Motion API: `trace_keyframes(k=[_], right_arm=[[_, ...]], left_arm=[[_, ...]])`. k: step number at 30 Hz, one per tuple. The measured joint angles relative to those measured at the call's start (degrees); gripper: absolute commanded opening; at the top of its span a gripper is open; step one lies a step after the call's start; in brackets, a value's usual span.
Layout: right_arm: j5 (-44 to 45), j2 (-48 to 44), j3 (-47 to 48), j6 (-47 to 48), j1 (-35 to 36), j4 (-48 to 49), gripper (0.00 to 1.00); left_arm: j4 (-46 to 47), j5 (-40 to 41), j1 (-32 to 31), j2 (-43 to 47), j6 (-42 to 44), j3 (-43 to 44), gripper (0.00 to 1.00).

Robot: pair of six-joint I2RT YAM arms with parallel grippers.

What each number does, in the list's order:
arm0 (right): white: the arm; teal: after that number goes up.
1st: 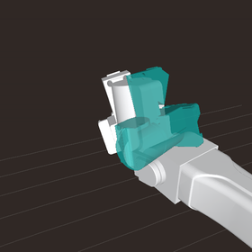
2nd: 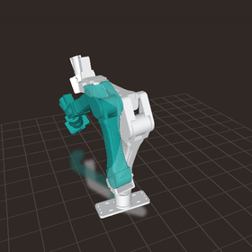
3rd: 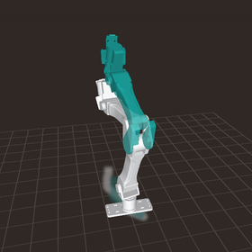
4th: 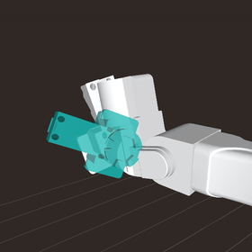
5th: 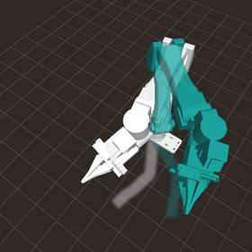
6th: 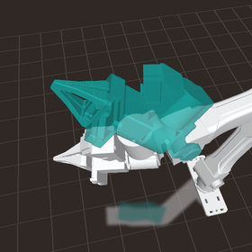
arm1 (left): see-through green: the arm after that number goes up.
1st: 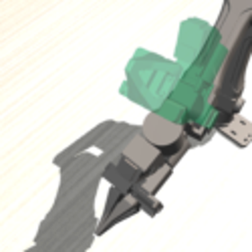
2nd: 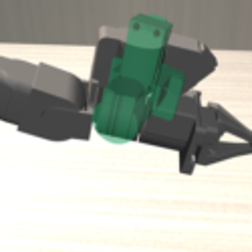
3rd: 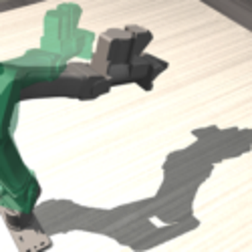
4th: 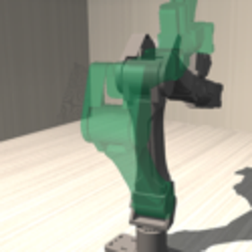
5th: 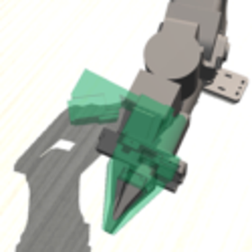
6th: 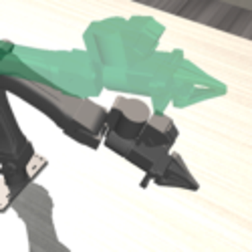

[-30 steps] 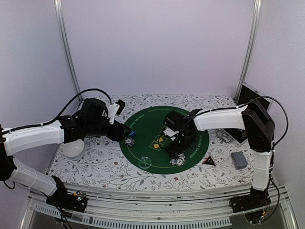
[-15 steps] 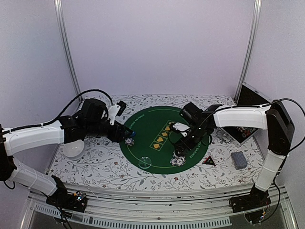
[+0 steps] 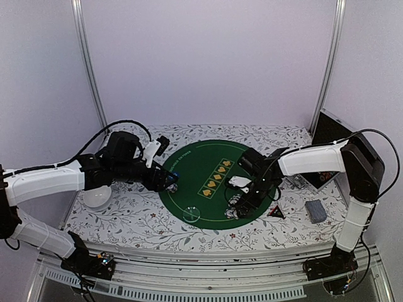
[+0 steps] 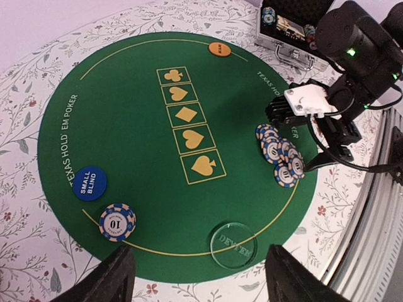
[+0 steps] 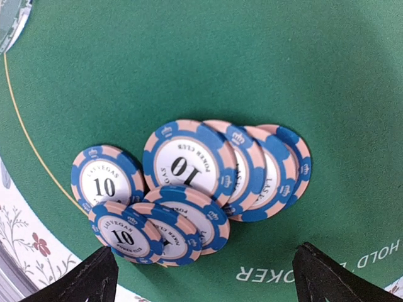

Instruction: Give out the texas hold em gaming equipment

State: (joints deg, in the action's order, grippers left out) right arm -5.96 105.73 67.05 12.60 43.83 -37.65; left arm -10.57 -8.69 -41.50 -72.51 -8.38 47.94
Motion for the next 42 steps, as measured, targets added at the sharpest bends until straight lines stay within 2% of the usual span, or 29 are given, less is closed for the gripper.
trace_keyframes(k=[8, 13, 17, 28, 32, 36, 42], right_arm=[[1.33, 3.02, 2.93, 3.78, 0.00, 0.68, 0.99], [0.48, 5.53, 6.34, 5.01, 0.00, 1.44, 0.90], [-0.02, 6.99, 7.96, 5.29, -0.02, 2.49, 0.87], [-0.76, 8.55, 9.53, 3.17, -0.42, 4.15, 0.65], [0.81, 8.55, 9.51, 0.63, -2.62, 4.70, 0.67], [3.96, 8.09, 9.51, -1.49, -7.50, 4.98, 0.76], [7.65, 7.87, 10.91, -2.34, -10.62, 1.05, 0.78]], left_arm=[[0.37, -0.94, 0.00, 0.00, 0.94, 0.00, 0.73], [0.33, -0.42, 0.00, 0.00, 1.51, 0.00, 0.73], [0.33, 0.22, 0.00, 0.00, 1.95, 0.00, 0.73], [-0.28, 0.74, 0.00, -0.13, 2.84, 0.13, 0.74], [-0.79, 1.22, 0.00, -0.17, 2.99, 0.26, 0.74], [-0.87, 1.68, 0.00, -0.17, 3.23, 0.44, 0.74], [-0.87, 1.68, 0.00, -0.26, 3.43, 0.46, 0.74]])
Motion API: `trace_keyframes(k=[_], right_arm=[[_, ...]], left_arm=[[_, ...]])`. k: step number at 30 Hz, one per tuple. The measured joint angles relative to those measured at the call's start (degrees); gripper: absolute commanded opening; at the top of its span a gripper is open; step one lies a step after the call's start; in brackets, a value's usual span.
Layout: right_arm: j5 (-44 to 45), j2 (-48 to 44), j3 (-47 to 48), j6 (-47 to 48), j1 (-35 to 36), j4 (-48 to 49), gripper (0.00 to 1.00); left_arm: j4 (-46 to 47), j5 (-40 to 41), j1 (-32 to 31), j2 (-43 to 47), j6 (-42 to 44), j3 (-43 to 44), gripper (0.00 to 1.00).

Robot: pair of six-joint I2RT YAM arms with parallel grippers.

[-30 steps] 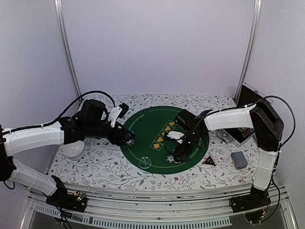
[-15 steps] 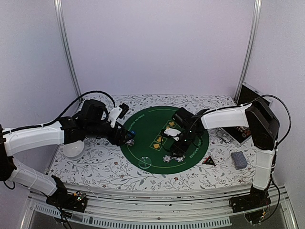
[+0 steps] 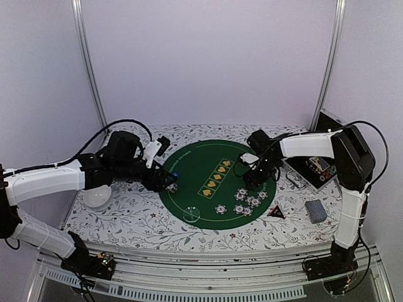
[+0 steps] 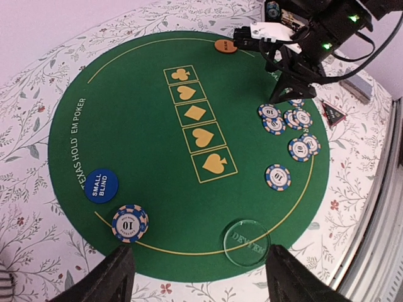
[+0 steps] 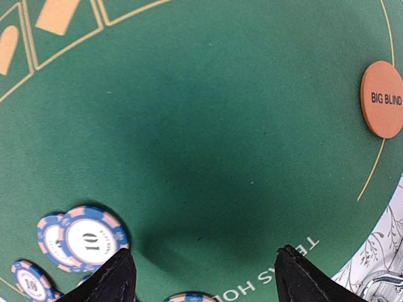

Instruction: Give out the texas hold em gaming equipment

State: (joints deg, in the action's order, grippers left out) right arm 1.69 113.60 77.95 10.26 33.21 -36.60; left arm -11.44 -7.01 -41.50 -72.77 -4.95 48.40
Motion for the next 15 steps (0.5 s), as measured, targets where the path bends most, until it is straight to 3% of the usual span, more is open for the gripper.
trace_keyframes(k=[10, 15], right_arm=[[-2.54, -12.87, -4.70, -9.01, 5.46, -5.95, 0.79], [-3.58, -15.23, -12.11, -16.46, 5.77, -7.80, 0.71]], left_arm=[[0.15, -0.31, 0.00, 0.00, -0.04, 0.00, 0.72], [0.42, -0.79, -1.11, -0.90, -0.07, 0.20, 0.71]])
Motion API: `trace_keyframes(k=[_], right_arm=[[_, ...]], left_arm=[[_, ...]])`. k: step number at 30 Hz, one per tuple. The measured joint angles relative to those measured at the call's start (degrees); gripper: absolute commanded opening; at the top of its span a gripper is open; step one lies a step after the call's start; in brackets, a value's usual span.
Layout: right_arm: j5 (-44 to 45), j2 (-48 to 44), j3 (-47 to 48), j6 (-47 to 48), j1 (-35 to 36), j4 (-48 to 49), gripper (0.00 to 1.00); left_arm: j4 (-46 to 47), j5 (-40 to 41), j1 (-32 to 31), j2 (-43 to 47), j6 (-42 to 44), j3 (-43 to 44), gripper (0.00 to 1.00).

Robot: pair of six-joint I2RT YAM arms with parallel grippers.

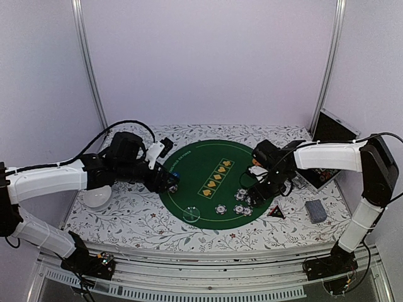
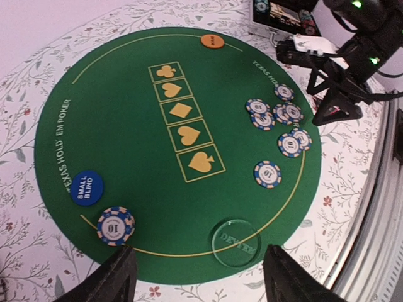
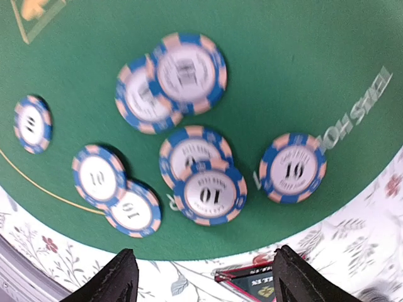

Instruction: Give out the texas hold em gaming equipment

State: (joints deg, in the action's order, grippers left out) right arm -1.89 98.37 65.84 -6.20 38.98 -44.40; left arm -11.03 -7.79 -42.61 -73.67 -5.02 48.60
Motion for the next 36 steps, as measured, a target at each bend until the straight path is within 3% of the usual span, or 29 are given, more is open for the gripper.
trace_keyframes(k=[8, 15, 22, 30, 36], right_arm=[[-1.16, 4.68, -1.79, -6.10, 1.18, 2.54, 0.67], [2.54, 7.91, 1.03, -7.58, 1.29, 4.15, 0.46], [6.36, 13.16, 7.61, -5.38, -3.89, 5.86, 0.35], [7.82, 20.68, 17.84, 0.02, -9.51, 7.80, 0.34], [9.53, 22.97, 22.40, 2.64, -10.88, 7.10, 0.54]], left_arm=[[0.31, -0.26, -5.16, -2.14, 0.07, 0.44, 0.71], [0.15, 1.51, -5.25, -2.14, 0.24, 0.63, 0.71], [-0.31, 3.19, -5.25, -2.14, 0.61, 0.87, 0.72], [-0.76, 4.94, -5.25, -2.08, 0.74, 0.92, 0.72], [-1.20, 6.14, -5.25, -1.22, 0.92, 0.92, 0.72]])
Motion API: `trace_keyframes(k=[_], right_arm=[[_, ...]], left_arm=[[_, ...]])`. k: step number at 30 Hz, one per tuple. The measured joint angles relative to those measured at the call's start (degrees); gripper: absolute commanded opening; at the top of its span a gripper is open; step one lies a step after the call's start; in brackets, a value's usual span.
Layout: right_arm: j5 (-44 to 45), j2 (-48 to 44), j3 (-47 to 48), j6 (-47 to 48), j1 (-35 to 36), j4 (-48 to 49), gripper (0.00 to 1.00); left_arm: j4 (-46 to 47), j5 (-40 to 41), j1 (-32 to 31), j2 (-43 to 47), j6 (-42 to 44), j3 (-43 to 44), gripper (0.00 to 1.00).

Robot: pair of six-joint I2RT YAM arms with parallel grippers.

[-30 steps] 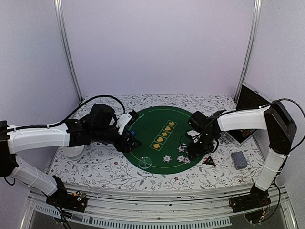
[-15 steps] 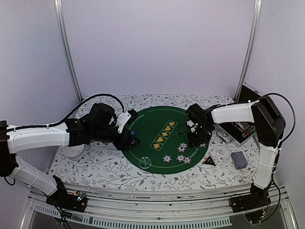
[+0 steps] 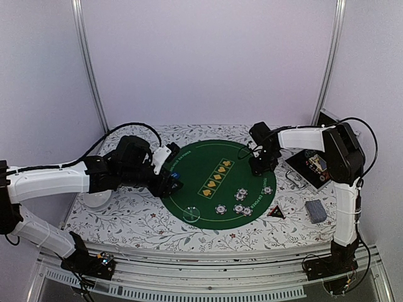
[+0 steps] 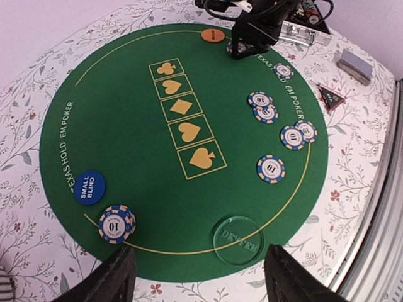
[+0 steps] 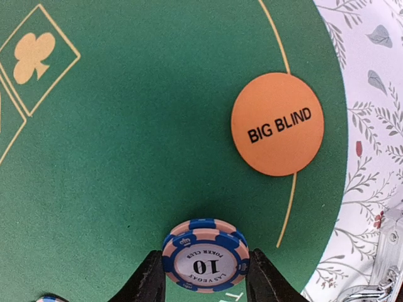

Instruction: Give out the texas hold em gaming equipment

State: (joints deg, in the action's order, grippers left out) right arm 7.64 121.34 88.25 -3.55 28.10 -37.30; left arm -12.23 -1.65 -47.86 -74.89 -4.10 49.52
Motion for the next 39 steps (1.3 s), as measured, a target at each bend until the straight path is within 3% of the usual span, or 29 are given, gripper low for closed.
trace_keyframes(k=[4, 6, 10, 15, 21, 31, 39], right_arm=[[0.68, -1.86, -0.70, 0.11, 1.70, -1.73, 0.74], [0.26, -5.03, -3.08, 0.24, 4.26, -2.82, 0.76], [-4.50, -10.84, -5.97, 0.13, 12.59, -3.96, 0.57], [-17.99, -13.05, -8.66, -0.35, 23.47, -1.53, 0.33], [-26.32, -8.50, -8.04, 0.11, 25.20, 0.92, 0.05], [-25.16, -2.73, -7.21, 0.70, 21.44, 1.51, 0.03], [-17.92, -3.41, -7.39, 0.55, 11.10, 1.57, 0.03]], left_arm=[[-0.11, 0.22, 0.00, 0.33, 0.00, 0.00, 0.72], [-0.15, 0.42, 0.00, 0.33, 0.02, 0.00, 0.72], [-0.15, 0.70, 0.00, 0.35, 0.02, 0.00, 0.72], [-0.07, 0.92, 0.26, 2.34, 0.00, -0.13, 0.74], [0.76, 1.18, 1.25, 6.38, -0.24, -0.72, 0.74], [0.72, 1.86, 1.75, 6.51, -0.44, -1.29, 0.74], [0.31, 2.45, 1.86, 6.51, -0.17, -1.29, 0.75]])
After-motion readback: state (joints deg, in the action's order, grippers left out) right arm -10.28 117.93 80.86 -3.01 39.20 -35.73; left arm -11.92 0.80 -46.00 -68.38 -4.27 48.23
